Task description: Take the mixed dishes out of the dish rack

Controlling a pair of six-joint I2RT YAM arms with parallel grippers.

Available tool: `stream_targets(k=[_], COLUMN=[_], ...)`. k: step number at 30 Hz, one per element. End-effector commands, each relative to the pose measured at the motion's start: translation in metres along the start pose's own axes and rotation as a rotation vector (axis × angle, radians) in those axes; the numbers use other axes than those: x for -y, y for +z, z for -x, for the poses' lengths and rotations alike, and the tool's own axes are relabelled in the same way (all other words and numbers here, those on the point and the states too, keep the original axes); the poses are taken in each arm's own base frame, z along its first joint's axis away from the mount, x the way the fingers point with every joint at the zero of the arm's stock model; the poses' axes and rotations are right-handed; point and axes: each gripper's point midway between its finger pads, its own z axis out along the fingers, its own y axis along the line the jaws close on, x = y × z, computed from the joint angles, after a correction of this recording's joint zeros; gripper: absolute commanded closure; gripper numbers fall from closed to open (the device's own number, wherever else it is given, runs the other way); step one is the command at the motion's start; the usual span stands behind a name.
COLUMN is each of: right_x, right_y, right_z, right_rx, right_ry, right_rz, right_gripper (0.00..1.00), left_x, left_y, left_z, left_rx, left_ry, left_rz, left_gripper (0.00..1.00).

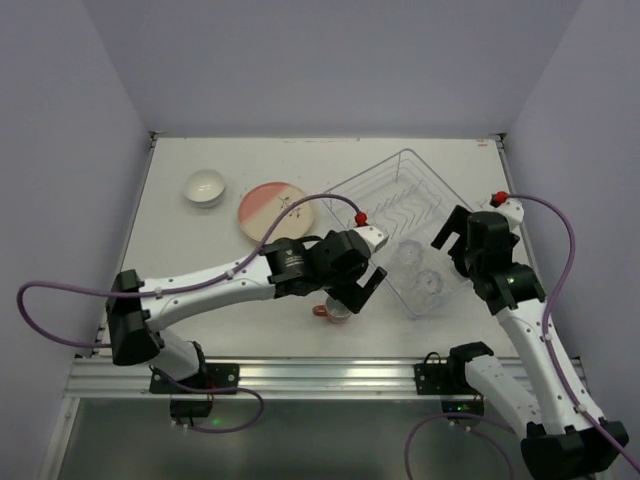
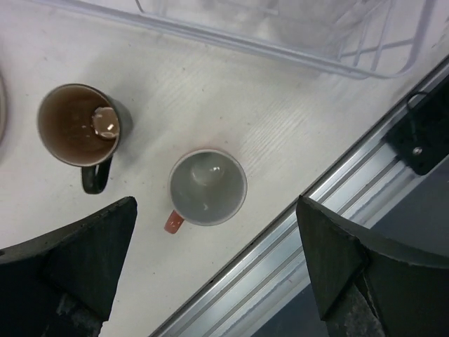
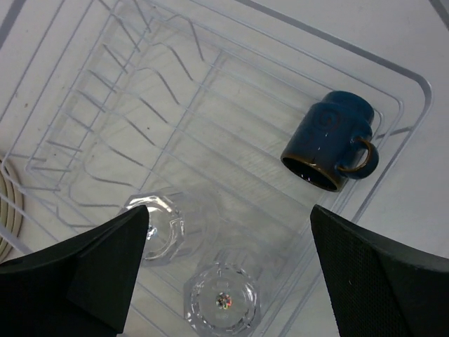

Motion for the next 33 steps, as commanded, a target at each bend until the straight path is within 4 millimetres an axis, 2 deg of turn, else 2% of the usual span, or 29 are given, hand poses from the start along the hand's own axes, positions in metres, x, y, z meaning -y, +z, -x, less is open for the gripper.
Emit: stream_targets(k=[1,2,3,4,5,6,7,8,10,11,12,14,15,16,19,21,25,33], right_x=[0.016,0.015,0.018,0.025,0.029,0.031,0.036,0.037,0.038,0.039,0.049,0.057,0.059,0.064,0.066,0.072,0.088,0.097], right_y=[0.024,0.033,0.038,0.043,0.052,0.056,0.061,0.065,0.078,0.081,0.09,0.095,0.097,0.1,0.104,0.104,0.112,0.131], right_z=[0.01,0.007,0.005,0.007,0.004,0.009,0.011,0.011,0.015,0.015,0.018,0.021,0.025,0.023,0.027,0.03,0.018,-0.007], right_rx=[0.026,-0.002,-0.018,-0.014,-0.027,-0.018,-0.02,-0.03,-0.05,-0.056,-0.063,-0.065,-0.058,-0.069,-0.079,-0.072,-0.115,-0.185], right_ry=[0.142,0.177,0.207,0.23,0.246,0.258,0.265,0.257,0.231,0.219,0.217,0.187,0.183,0.176,0.139,0.128,0.141,0.141], right_rz=[-0.085,-0.083,-0.093,-0.128,-0.168,-0.195,-0.227,-0.239,-0.28,-0.296,-0.34,-0.378,-0.394,-0.414,-0.415,-0.438,-0.488,-0.534], right_gripper=[0.01,0.01,0.01,0.01,0.01,0.01,0.01,0.01,0.01,0.01,0.01,0.03,0.04,0.05,0.06,0.06,0.06,0.1], left_x=[-0.034,-0.048,-0.061,-0.081,-0.095,-0.106,-0.118,-0.125,-0.132,-0.133,-0.136,-0.134,-0.135,-0.136,-0.134,-0.133,-0.134,-0.138], left_y=[-0.039,-0.045,-0.062,-0.067,-0.068,-0.082,-0.086,-0.085,-0.092,-0.092,-0.087,-0.079,-0.069,-0.065,-0.05,-0.049,-0.05,-0.045], left_z=[0.02,0.018,0.021,0.019,0.01,0.009,0.005,-0.006,-0.016,-0.019,-0.03,-0.031,-0.043,-0.047,-0.059,-0.061,-0.062,-0.066], left_rx=[0.154,0.168,0.215,0.226,0.22,0.254,0.258,0.238,0.245,0.253,0.242,0.269,0.246,0.24,0.212,0.21,0.225,0.204], left_ry=[-0.083,-0.11,-0.148,-0.186,-0.197,-0.209,-0.221,-0.21,-0.189,-0.186,-0.174,-0.173,-0.171,-0.175,-0.172,-0.175,-0.181,-0.192], left_rz=[0.062,0.1,0.108,0.147,0.18,0.194,0.223,0.247,0.264,0.263,0.268,0.24,0.241,0.239,0.211,0.203,0.2,0.233], left_gripper=[0.0,0.0,0.0,0.0,0.0,0.0,0.0,0.0,0.0,0.0,0.0,0.0,0.0,0.0,0.0,0.0,0.0,0.0])
